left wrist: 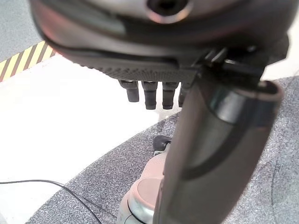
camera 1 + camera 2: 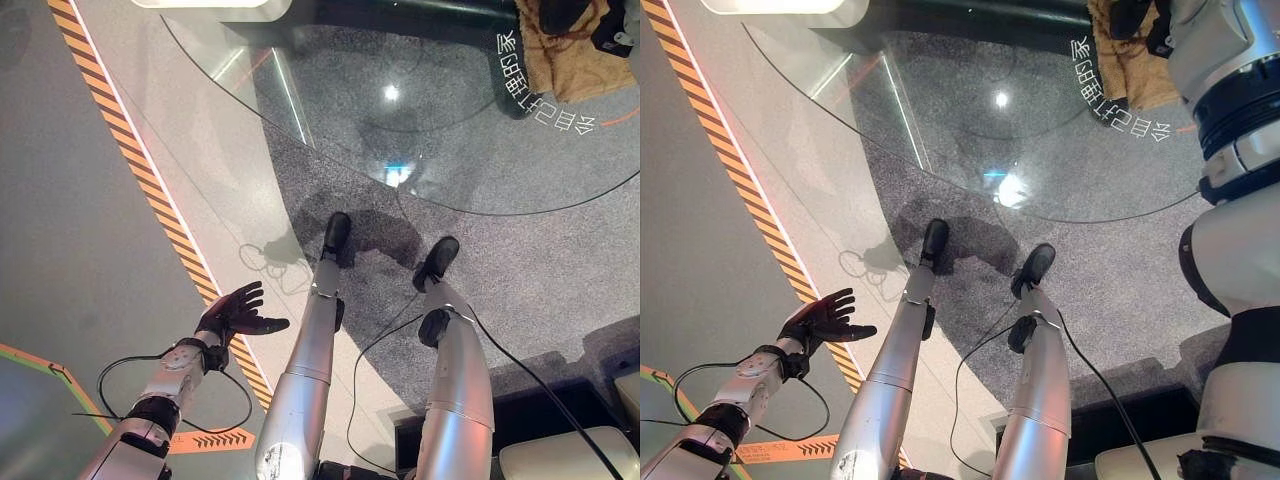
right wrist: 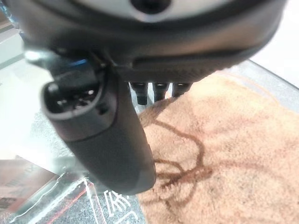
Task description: Wipe the table with a cloth and put it in the basket.
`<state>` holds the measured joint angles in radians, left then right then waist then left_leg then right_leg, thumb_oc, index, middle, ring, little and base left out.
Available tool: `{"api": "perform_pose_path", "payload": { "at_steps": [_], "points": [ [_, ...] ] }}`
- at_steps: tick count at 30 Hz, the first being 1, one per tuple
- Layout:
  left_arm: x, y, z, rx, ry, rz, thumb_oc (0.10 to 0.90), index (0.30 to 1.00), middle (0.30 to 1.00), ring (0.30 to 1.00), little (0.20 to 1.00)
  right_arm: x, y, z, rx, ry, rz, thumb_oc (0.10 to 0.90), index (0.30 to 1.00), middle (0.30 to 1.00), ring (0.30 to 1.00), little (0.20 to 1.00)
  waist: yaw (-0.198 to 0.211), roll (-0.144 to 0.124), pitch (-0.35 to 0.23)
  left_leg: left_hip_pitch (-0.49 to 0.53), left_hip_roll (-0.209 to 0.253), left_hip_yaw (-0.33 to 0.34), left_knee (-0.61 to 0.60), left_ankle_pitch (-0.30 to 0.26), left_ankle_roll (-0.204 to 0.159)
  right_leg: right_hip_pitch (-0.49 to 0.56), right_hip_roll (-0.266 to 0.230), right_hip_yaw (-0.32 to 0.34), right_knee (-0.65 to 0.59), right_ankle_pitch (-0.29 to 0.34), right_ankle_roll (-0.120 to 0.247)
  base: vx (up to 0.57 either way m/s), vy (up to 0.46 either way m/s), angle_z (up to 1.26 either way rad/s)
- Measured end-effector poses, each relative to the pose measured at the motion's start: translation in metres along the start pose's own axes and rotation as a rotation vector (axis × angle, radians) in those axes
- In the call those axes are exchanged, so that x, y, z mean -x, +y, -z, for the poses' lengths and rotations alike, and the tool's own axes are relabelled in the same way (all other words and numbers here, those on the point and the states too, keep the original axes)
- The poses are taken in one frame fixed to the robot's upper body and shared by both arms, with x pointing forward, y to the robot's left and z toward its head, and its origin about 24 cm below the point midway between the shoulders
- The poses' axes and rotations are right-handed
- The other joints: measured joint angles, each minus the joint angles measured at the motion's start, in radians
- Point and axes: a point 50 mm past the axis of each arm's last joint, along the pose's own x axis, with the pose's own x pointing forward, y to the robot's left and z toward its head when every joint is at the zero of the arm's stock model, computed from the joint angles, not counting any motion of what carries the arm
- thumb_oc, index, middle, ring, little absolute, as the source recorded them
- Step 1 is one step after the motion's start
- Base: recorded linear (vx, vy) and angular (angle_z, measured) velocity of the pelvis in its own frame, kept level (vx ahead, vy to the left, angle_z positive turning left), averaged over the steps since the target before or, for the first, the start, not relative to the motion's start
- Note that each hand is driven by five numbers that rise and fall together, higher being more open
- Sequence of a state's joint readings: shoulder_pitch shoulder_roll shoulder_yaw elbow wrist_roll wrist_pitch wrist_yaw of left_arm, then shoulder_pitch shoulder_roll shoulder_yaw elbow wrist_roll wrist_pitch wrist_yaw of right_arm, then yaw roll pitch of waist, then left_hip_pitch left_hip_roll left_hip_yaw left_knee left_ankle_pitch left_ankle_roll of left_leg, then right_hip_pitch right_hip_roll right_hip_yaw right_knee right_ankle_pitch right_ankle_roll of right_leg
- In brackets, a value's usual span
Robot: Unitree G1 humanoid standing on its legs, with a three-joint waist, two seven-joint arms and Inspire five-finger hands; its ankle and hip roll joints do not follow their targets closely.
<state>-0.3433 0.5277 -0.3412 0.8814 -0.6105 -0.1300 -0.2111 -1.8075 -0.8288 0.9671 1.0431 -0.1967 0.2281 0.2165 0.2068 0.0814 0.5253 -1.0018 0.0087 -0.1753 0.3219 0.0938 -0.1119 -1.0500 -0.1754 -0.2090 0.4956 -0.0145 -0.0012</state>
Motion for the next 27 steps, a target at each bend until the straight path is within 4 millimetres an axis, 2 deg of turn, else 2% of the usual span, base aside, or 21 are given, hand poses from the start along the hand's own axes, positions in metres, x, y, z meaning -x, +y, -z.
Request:
{"api": "perform_pose_path", "payload": {
  "at_steps": [27],
  "points": [
    [0.002,0.0067,-0.0008,-0.011,0.013,-0.014,0.8,0.9,0.9,0.9,0.9,-0.0002,0.0021,-0.0045,0.007,-0.027,-0.02,0.1,0.3,0.3,0.3,0.2,-0.017,-0.001,0.0,-0.006,-0.001,-0.004,0.01,0.0,0.0,0.001,0.0,-0.003,0.0,0.002,0.0,0.0,0.0,0.0]
  ]
}}
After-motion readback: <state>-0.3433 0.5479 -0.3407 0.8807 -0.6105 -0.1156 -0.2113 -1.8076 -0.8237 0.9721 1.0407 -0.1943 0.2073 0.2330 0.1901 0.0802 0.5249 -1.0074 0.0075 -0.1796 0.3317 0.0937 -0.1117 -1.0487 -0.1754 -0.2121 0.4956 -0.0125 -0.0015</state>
